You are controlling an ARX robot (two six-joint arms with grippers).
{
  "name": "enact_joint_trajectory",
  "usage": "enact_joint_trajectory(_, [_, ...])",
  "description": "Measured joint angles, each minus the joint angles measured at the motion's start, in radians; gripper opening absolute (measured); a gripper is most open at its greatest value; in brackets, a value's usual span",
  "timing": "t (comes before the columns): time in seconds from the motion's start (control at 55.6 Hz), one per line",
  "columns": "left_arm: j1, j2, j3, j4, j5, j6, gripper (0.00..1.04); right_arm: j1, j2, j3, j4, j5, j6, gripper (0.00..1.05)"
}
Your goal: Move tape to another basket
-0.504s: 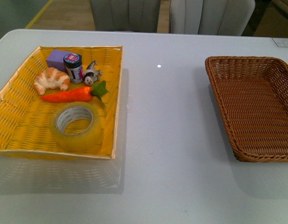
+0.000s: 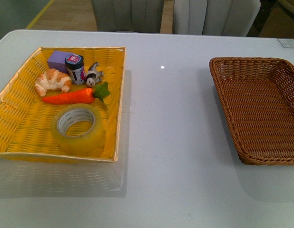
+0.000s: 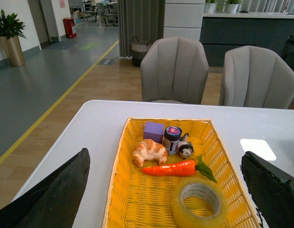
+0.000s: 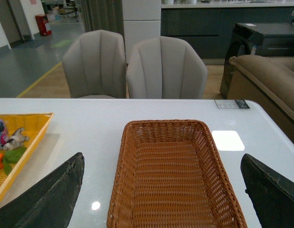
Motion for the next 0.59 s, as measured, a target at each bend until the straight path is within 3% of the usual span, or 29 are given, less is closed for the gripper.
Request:
enact_joint_trajectory(0.126, [0.000, 0.011, 0.005, -0.016, -0.004, -0.007, 0.96, 0.000, 0.000, 0.000, 0.000, 0.000, 0.000, 0.96])
enact_joint_trajectory(0.18, [-0.003, 0.126, 0.098, -0.231, -0.011, -0.084, 0.96, 0.000, 0.000, 0.000, 0.000, 0.000, 0.000, 0.96])
enact_joint_trajectory(0.252, [0.004, 0.335, 0.205, -0.369, -0.002, -0.164, 0.96, 0.000, -0.001, 0.000, 0.000, -0.001, 0.000, 0.96])
enact_joint_trajectory(0.396, [0.037, 0.623, 0.308, -0.216, 0.030, -0.185, 0.96, 0.000, -0.001, 0.000, 0.000, 0.000, 0.000, 0.96])
enact_joint_trajectory(0.594, [0.058, 1.083, 0.440, 0.136, 0.119, -0.192, 0.96, 0.000, -0.001, 0.000, 0.000, 0.000, 0.000, 0.96])
